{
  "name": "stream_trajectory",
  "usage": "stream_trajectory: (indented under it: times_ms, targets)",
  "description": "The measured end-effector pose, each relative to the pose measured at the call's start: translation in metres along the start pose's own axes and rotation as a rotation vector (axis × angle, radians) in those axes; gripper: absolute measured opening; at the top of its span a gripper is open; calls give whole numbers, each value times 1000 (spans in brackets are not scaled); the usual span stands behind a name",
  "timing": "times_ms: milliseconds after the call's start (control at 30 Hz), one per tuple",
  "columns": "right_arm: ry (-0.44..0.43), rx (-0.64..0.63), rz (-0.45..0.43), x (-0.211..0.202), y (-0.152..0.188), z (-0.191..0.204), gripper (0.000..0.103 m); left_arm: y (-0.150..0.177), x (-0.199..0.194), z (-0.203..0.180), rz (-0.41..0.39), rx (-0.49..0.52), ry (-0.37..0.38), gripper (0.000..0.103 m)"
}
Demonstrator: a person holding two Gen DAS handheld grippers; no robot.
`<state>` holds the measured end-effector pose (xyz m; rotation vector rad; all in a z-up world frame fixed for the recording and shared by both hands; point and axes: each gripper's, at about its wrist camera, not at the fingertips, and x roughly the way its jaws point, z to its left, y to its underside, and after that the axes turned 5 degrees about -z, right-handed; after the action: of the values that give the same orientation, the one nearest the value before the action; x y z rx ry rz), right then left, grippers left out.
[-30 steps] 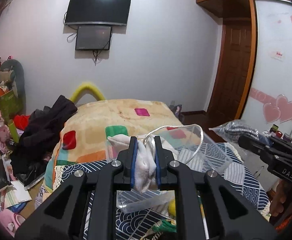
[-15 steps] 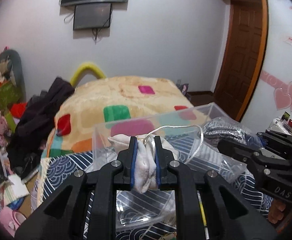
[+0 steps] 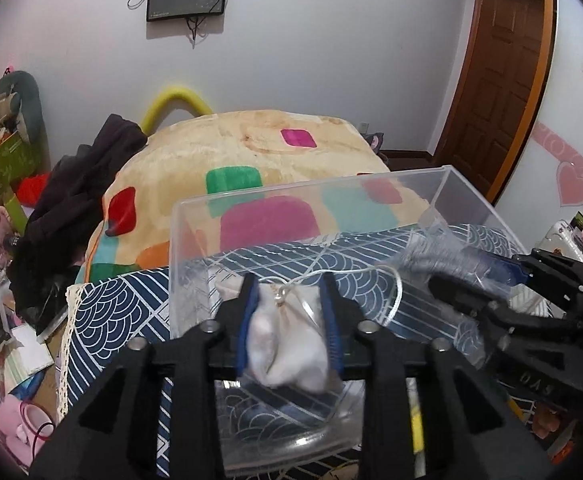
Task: Organize soft objects
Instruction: 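Lower the white pouch and wool bag into the clear box and release both, then grasp the yellow-green sponge with the right gripper while the left grasps the black knit cap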
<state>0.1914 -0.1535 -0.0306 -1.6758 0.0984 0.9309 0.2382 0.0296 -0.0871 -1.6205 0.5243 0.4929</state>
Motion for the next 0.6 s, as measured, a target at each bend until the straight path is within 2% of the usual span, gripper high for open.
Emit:
stream_trajectory:
  times_ms: [33, 67, 100, 200, 367, 433, 500, 600]
  targets:
    - [3, -1, -10, -3, -1, 0, 60, 0, -2, 0, -2, 1, 4, 46]
    - [10, -2, -22, -5, -2, 0, 71, 0, -5, 0, -5, 2, 5, 59]
    - [24, -3, -42, -11, -2, 1, 80, 0, -8, 0, -7, 2, 6, 67]
    - [24, 8, -90, -27, -5, -1, 82, 1, -16, 2, -23, -3, -33, 70]
    - [14, 35, -162, -55, -11, -4, 84, 7, -38, 6, -46, -15, -33, 74]
    - [24, 46, -203, -68, -12, -4, 91, 8, -48, 7, -58, -19, -25, 79]
    - [37, 57, -248, -81, -10, -4, 102, 8, -61, 7, -82, -8, -37, 92]
    - [50, 58, -292, -95, -8, -1, 103, 9, -85, 5, -144, 8, -59, 98]
